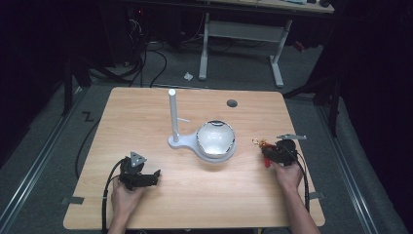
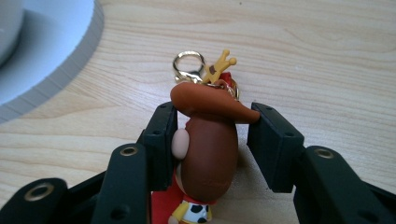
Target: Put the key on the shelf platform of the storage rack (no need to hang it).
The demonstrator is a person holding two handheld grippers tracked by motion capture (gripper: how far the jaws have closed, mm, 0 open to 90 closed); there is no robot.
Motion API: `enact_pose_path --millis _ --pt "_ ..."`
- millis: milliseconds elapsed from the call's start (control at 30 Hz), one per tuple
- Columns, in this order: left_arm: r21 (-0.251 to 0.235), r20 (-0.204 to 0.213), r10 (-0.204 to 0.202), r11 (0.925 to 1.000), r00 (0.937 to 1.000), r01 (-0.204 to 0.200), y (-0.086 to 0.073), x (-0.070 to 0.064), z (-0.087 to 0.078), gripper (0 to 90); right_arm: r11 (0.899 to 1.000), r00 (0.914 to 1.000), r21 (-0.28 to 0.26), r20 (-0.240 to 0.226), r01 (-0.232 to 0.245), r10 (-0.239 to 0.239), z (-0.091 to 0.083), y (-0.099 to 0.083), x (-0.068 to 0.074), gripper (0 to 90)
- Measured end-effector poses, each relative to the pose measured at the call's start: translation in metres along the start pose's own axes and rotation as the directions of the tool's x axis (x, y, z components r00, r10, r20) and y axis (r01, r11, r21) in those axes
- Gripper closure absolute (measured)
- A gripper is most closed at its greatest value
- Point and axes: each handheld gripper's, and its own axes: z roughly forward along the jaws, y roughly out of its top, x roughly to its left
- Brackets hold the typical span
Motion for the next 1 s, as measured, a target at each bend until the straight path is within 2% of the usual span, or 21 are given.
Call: enact_pose_path --millis 633,767,900,1000 --pt "0.000 0.000 0.000 1.0000 1.0000 0.000 0.000 0.000 0.000 10.6 0.996 0.9970 -0.091 -0.078 -0.006 -0.001 -0.037 0.009 -0.004 55.7" --pt "0.000 0.001 0.000 1.0000 1.0000 0.000 0.000 0.000 0.000 10.7 0.993 0.9934 -0.115 -0.115 -0.011 -0.002 -0.045 0.013 -0.002 55.7" --pt "0.000 0.001 0.001 1.0000 1.0000 -0.001 0.000 0.000 0.000 10.8 0.991 0.9898 -0.131 -0.142 -0.006 -0.013 -0.051 0.017 0.001 55.9" --pt "0.000 0.001 0.000 1.0000 1.0000 0.000 0.000 0.000 0.000 10.9 0.991 0.9886 -0.135 -0.146 0.016 -0.036 -0.055 0.020 0.004 55.9"
